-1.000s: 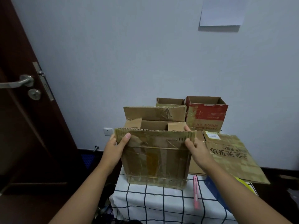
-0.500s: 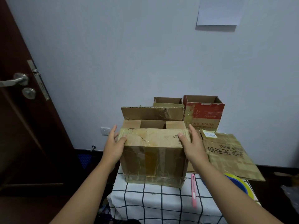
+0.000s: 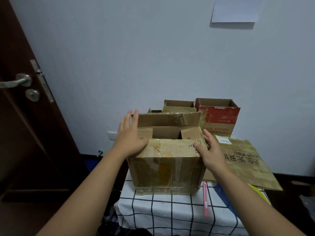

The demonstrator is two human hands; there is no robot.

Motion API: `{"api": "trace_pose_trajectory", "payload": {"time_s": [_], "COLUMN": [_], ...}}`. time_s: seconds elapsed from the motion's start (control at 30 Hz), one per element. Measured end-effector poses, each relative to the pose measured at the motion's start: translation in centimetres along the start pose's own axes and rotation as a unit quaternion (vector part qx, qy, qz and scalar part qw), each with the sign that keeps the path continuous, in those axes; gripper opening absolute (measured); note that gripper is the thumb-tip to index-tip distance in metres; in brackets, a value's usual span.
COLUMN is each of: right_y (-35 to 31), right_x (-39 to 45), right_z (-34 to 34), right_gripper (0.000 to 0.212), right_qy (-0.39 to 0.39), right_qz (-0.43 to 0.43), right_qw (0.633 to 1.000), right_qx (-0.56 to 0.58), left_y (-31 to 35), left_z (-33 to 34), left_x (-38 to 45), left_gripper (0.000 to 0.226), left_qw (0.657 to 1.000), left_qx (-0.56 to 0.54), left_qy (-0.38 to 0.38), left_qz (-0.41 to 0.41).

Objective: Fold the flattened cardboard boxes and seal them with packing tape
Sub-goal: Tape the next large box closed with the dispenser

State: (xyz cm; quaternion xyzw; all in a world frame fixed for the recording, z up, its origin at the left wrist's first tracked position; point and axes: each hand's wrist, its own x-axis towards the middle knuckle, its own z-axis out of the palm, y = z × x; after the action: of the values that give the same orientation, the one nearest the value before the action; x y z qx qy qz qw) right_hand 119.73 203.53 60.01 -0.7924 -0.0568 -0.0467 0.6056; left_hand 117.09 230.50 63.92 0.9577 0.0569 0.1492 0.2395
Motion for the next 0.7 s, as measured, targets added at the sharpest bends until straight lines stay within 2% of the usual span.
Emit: {"api": "trace_pose_trajectory", "payload": {"time_s": [0.1,0.2,0.3,0.47,0.53,0.6,0.63,0.7], "right_y": [0.2,0.3,0.5,0.2,0.2,0.0,-0.3,-1.4], "right_x": [0.0,0.0,0.0,-0.3,-0.4,-0.2,0.0,0.2], "right_z": [-0.1,-0.1,-0.1,0.0,0.0,-0.1,-0.2,0.1], "right_gripper": [0.066,0.066,0.065,0.060,0.061,0.065,0.066,0.071], "right_qy": [-0.004,-0.005,0.003,-0.002,0.017,0.033,0.023,-0.046], "right_qz": [0.003,0.004,-0.005,-0.023,-0.039,-0.078,-0.109,-0.166], "right_qw": [1.000,1.000,1.000,0.999,0.995,0.968,0.939,0.873], "right_qx": [-0.003,-0.014,-0.012,-0.032,-0.091,-0.236,-0.326,-0.456], "left_y": [1.7,2.3,2.3,1.4,1.4,1.4,1.3,1.1], "left_z": [-0.2,0.4,1.1,2.9,2.9,2.8,2.8,2.8], "left_x": [1.7,1.4,0.1,-2.8,-3.0,-2.8,-2.8,-2.8], "left_gripper": [0.096,0.070,0.055,0.049,0.047,0.046,0.047,0.048], "left_qw": [0.994,0.992,0.990,0.989,0.991,0.991,0.991,0.990], "left_qx": [0.085,0.097,0.106,0.120,0.108,0.105,0.104,0.106], "left_qy": [-0.013,0.019,0.057,0.002,-0.015,-0.023,-0.024,-0.031], "left_qz": [0.071,0.074,0.075,0.083,0.071,0.075,0.079,0.088]}}
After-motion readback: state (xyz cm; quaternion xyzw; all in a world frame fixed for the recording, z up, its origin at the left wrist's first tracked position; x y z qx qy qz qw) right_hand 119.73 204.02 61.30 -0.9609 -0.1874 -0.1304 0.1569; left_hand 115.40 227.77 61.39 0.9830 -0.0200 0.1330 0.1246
